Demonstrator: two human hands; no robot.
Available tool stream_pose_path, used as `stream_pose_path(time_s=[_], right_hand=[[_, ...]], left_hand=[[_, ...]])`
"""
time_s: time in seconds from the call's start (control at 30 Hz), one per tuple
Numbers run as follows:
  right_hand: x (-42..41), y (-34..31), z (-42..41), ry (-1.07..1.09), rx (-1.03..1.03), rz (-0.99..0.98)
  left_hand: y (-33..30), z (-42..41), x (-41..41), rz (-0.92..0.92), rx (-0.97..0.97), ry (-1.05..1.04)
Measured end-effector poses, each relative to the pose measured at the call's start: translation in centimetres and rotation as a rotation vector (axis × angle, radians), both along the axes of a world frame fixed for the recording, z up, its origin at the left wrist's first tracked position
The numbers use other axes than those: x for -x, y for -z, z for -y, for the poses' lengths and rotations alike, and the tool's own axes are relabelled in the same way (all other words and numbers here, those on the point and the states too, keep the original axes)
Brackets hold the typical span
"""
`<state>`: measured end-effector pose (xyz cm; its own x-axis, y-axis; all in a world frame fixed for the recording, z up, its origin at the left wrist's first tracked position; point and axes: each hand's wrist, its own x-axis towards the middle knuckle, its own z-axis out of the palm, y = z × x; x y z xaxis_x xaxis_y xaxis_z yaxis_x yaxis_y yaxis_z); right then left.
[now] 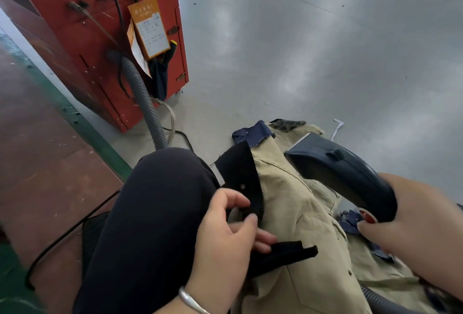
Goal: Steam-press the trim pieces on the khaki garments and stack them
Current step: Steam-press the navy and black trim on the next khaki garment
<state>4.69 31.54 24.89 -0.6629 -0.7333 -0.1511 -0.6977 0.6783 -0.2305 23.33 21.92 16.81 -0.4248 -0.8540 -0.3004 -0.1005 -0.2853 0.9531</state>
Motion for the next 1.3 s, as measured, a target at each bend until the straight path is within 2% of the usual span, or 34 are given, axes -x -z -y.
stream_pose_path(time_s=[0.07,0.17,0.27,0.33,0.5,0.63,0.77,0.93,1.03,1.1,1.2,1.3], right_hand=[[-0.1,0.0,0.0,0.005,-0.012,0.010],[-0.5,-0.1,0.0,-0.011,-0.035,0.032],[-1.0,-0.6,-0.2,-0.031,-0.067,0.022],[-1.4,-1.0,-0.3,-0.046,-0.088,0.013],[-2.7,-1.8,-0.3,-0.113,-0.258,0.021],[-3.8,-1.6,0.4,-0.166,-0.396,0.027],[-5.0,-1.0,2.4,-0.202,-0.443,-0.002],[-4.0,0.3,7.2,-0.235,-0.400,-0.017],[-2.6,0.8,10.6,-0.239,-0.348,0.045],[-1.6,0.7,12.1,-0.168,-0.256,0.109],[0.0,-0.4,12.2,-0.076,-0.141,0.230],[0.8,-1.8,9.9,-0.058,-0.108,0.277]], left_hand=[[0.5,-0.7,-0.5,0.184,0.184,0.172],[0.6,-1.2,-1.4,0.510,0.799,0.377],[0.8,-2.6,-1.7,0.694,1.072,0.467],[1.2,-3.5,-1.7,0.743,1.091,0.536],[1.4,-3.8,-1.0,0.899,0.974,0.713],[2.0,-4.2,-0.7,0.957,1.014,0.723],[2.5,-4.1,-0.5,0.943,1.103,0.698],[1.5,-3.8,-0.5,0.955,1.095,0.745],[1.2,-3.7,-0.7,0.971,1.088,0.760],[1.2,-3.7,-0.8,0.955,1.110,0.755],[1.2,-3.4,-0.5,0.943,1.111,0.749],[1.3,-2.9,-0.3,0.964,1.148,0.712]])
